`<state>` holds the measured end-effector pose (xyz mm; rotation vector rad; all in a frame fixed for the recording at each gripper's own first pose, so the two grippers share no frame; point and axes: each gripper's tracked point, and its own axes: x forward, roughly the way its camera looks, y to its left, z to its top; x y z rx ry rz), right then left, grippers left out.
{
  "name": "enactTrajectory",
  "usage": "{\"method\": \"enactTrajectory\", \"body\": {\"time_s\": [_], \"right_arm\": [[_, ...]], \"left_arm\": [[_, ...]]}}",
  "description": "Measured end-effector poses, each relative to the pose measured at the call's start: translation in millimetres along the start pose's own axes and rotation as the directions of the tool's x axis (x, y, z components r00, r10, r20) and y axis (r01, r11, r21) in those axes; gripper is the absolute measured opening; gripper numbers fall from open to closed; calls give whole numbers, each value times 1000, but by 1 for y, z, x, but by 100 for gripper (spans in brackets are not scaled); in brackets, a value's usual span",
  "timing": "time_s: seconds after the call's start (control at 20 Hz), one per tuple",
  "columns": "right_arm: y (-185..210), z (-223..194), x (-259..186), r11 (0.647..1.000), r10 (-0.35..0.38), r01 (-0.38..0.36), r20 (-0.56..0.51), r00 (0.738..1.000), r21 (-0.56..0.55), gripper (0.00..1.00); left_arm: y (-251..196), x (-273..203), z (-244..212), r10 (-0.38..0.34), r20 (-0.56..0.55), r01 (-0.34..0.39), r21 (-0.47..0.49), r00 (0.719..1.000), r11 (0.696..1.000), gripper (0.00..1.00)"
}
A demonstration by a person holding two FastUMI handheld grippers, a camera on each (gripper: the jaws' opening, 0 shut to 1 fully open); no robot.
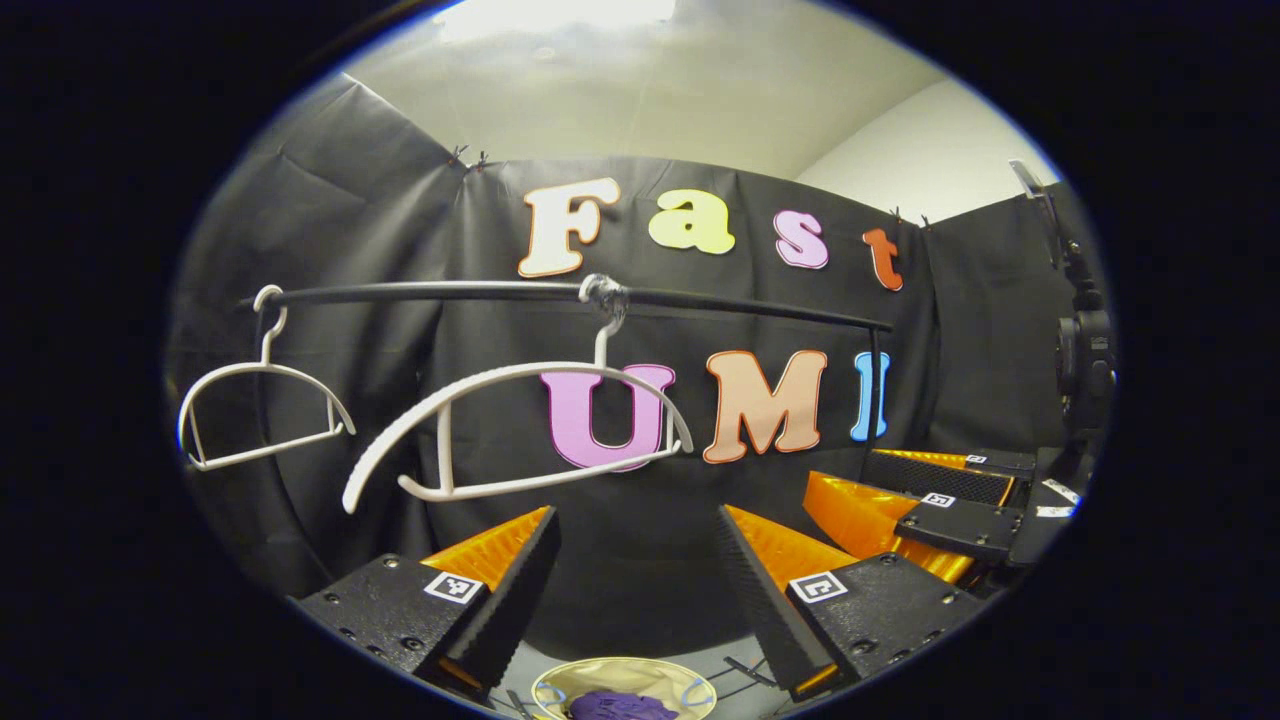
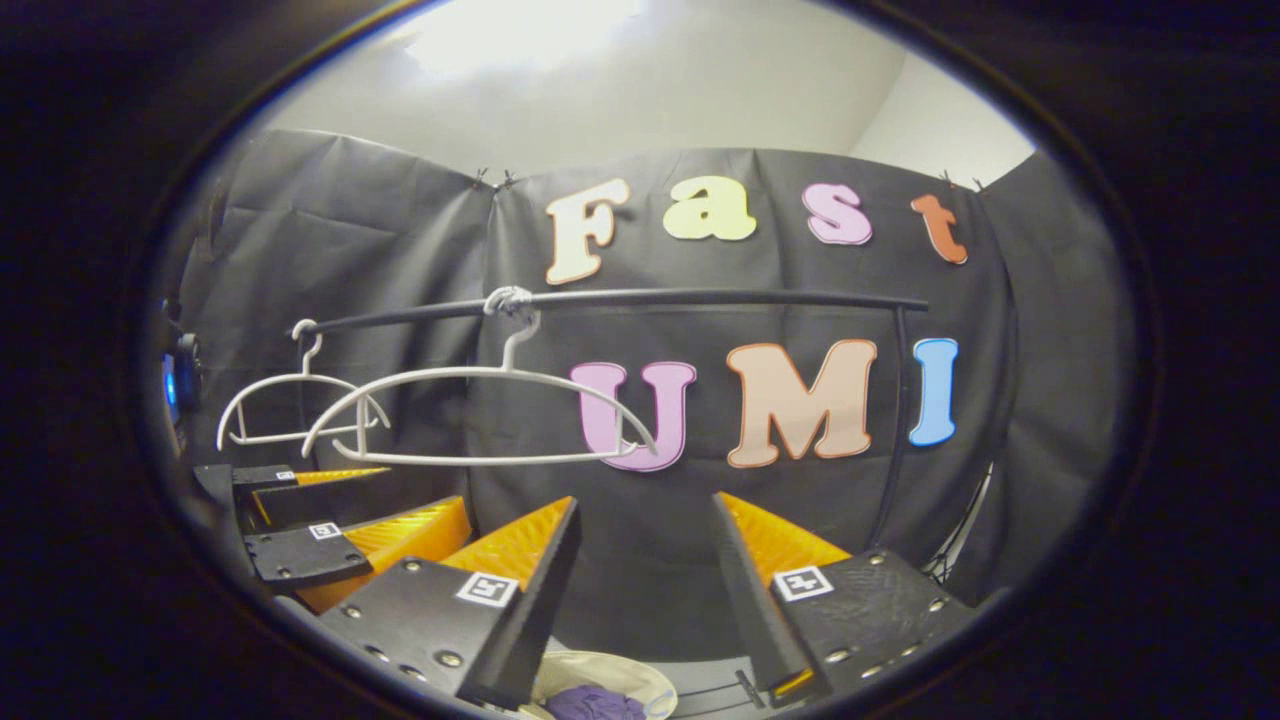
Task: Grasp the clothes on the hanger with both hands and then place them into the laundry hamper below.
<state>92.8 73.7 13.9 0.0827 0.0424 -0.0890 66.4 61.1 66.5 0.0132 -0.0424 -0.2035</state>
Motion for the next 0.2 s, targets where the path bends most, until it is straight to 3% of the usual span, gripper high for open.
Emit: {"method": "enactTrajectory", "body": {"time_s": [0.15,0.2], "right_arm": [[-15,12,-11,1000,15,-15,26,1000,-2,94],[-21,16,-14,1000,20,-19,36,999,-5,94]], "left_arm": [[-12,-2,10,21,16,-21,13,1000,1000,92],[-17,-4,11,29,20,-29,15,999,999,92]]}}
